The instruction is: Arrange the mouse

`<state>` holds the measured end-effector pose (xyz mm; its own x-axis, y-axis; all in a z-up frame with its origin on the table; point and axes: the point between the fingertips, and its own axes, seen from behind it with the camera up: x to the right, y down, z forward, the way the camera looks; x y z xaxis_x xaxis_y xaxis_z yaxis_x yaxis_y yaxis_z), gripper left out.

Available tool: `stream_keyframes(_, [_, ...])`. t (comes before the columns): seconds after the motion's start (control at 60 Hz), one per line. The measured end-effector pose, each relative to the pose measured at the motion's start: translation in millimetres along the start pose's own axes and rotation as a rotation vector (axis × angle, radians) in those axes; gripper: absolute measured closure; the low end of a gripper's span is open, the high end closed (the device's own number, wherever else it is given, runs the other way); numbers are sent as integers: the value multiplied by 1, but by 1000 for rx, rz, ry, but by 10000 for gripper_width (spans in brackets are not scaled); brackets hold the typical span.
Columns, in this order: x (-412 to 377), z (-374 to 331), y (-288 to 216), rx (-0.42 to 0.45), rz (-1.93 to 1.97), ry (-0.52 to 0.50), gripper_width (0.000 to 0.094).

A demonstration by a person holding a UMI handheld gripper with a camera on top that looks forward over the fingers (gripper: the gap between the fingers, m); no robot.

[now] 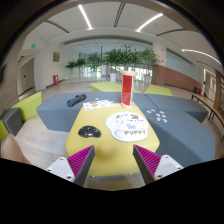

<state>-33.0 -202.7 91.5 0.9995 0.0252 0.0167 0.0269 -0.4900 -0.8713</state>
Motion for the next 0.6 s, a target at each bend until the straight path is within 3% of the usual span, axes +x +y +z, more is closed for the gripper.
stream_keyframes(0.233, [-11,14,1,-8,3,-36,99])
stream_keyframes(0.6, [-73,105,-1,-43,-173,-156,97])
